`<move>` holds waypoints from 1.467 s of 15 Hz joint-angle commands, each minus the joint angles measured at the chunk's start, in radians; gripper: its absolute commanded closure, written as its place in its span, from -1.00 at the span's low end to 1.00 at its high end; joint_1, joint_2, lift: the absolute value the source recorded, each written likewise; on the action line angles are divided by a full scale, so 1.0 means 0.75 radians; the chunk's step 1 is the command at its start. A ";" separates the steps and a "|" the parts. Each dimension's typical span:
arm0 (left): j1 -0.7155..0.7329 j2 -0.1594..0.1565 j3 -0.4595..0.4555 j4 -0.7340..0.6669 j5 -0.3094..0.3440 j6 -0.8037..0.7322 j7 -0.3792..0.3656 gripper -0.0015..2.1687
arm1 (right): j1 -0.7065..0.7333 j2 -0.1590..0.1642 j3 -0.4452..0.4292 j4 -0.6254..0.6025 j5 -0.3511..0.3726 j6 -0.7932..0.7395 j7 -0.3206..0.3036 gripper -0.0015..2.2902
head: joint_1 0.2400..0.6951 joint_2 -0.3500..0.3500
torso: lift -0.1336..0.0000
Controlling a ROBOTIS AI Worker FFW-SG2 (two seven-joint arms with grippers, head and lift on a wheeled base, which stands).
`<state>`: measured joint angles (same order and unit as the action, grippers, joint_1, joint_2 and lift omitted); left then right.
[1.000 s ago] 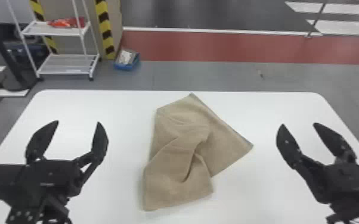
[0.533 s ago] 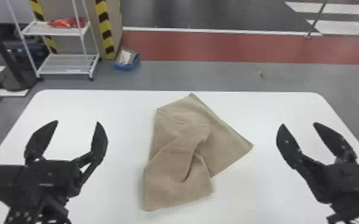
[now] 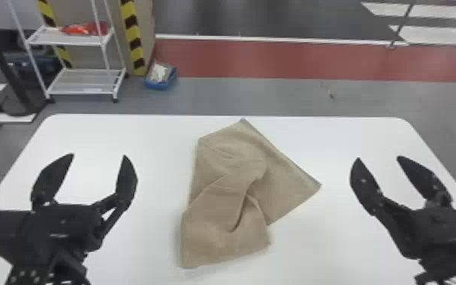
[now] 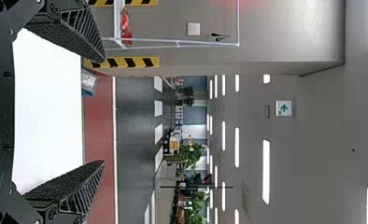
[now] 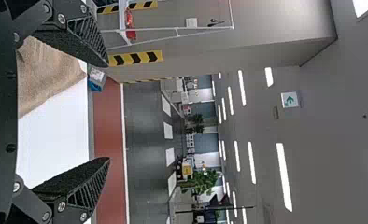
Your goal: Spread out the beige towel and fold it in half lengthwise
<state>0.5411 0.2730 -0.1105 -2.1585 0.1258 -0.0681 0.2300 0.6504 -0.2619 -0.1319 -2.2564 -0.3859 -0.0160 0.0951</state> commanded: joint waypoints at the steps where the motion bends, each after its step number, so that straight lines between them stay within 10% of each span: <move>1: 0.003 0.000 0.002 -0.002 0.000 0.000 0.000 -0.88 | 0.000 0.002 0.000 0.002 -0.001 0.000 0.000 -0.83 | 1.00 -0.15 | -0.86; 7: 0.003 0.000 0.004 0.027 0.022 0.000 -0.016 -0.88 | -0.041 0.002 -0.018 0.086 0.015 0.074 0.041 -0.83 | 1.00 -0.15 | -0.86; 14: 0.050 0.010 0.049 0.025 0.045 -0.025 -0.027 -0.88 | -0.409 0.063 -0.143 0.405 0.155 0.511 0.507 -0.81 | 1.00 -0.16 | -0.86; 22: 0.062 0.016 0.061 0.012 0.063 -0.041 -0.031 -0.88 | -0.706 0.053 -0.088 0.703 0.341 0.540 0.702 -0.77 | 1.00 -0.13 | -0.86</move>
<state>0.5834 0.2831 -0.0664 -2.1454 0.1732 -0.0988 0.2066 0.1545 -0.2205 -0.2181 -1.7673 -0.1476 0.3902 0.6213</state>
